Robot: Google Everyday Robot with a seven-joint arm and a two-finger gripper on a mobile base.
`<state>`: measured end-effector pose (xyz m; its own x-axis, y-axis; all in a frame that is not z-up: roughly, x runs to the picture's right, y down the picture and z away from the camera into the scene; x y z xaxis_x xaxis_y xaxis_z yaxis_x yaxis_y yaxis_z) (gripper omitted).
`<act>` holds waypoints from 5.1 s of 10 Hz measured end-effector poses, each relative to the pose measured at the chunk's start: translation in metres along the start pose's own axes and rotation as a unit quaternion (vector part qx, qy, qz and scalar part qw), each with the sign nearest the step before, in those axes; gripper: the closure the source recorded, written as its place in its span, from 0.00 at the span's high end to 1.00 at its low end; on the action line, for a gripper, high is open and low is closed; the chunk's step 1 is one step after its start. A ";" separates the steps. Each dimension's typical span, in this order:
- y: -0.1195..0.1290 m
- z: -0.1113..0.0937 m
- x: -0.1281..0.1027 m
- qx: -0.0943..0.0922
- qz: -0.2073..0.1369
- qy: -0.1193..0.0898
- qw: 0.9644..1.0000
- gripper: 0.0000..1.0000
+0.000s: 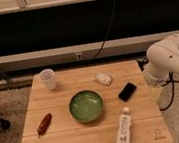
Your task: Drag the pepper across the table
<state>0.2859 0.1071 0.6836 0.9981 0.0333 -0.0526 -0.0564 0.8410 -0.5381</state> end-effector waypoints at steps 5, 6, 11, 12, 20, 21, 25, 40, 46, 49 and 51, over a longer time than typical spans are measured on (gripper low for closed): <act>-0.005 0.000 -0.039 -0.001 -0.046 0.009 0.999 0.80; -0.006 0.001 -0.046 -0.002 -0.055 0.012 0.998 0.80; -0.005 -0.001 -0.076 -0.001 -0.113 0.025 0.993 0.80; -0.006 -0.002 -0.089 0.000 -0.128 0.027 0.991 0.80; 0.004 -0.005 -0.165 0.007 -0.248 0.036 0.968 0.80; 0.005 -0.005 -0.169 0.008 -0.256 0.036 0.966 0.80; 0.006 -0.008 -0.210 0.017 -0.299 0.029 0.954 0.80; 0.025 -0.027 -0.358 0.004 -0.436 -0.003 0.900 0.80; 0.031 -0.030 -0.409 0.014 -0.472 -0.017 0.881 0.80; 0.039 -0.020 -0.440 0.022 -0.486 -0.024 0.874 0.80; 0.039 -0.017 -0.443 0.028 -0.488 -0.024 0.872 0.80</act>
<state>-0.1586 0.1162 0.6714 0.5701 -0.6918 0.4432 0.8205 0.5064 -0.2651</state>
